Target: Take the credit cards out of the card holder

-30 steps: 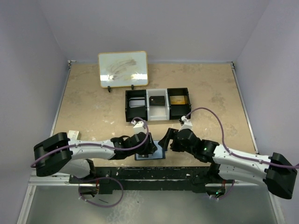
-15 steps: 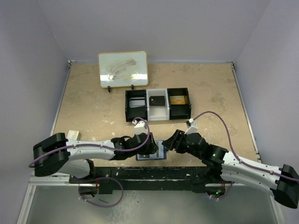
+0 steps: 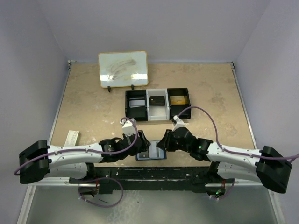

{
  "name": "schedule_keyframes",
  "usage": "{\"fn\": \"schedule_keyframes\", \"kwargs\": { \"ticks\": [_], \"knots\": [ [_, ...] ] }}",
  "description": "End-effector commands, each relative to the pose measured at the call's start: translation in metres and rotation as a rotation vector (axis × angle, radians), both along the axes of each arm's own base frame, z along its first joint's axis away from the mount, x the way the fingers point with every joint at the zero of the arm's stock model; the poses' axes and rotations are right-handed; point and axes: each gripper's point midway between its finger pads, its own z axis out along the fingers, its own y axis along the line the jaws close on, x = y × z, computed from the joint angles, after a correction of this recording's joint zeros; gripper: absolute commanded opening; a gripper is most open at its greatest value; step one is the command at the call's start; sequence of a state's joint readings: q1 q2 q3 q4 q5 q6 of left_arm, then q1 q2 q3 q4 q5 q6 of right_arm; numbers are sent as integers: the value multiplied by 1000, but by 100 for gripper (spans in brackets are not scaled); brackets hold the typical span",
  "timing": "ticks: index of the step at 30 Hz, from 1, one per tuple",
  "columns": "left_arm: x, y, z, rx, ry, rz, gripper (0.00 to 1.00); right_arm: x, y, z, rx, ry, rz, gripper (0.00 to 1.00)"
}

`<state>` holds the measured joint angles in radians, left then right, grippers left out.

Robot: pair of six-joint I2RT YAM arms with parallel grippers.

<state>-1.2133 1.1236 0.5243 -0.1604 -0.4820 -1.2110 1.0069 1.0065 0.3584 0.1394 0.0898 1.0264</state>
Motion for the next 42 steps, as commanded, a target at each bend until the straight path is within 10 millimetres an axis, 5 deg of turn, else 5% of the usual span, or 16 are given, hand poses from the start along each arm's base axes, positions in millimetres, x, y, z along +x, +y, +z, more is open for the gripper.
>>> {"fn": "schedule_keyframes", "kwargs": {
  "ticks": [1,7,18,23,28,34,42],
  "knots": [
    [6,4,7,-28,-29,52,58,14,19,16,-12,-47,31,29],
    [5,1,4,-19,-20,41,70,9,10,-19,-125,30,26,27],
    [13,-4,15,-121,-94,47,70,-7,-22,-69,-213,132,-47,25],
    [6,-21,18,-253,-122,-29,67,-6,-28,-69,-205,122,-74,25],
    [-4,-30,-2,-264,-45,-60,62,-7,-30,-67,-193,118,-82,26],
    [-11,-48,-19,-265,14,-102,47,-7,-29,-69,-199,121,-72,26],
    [-8,-41,-35,-246,43,-47,39,-8,-29,-70,-207,129,-72,26]
  ]
}}
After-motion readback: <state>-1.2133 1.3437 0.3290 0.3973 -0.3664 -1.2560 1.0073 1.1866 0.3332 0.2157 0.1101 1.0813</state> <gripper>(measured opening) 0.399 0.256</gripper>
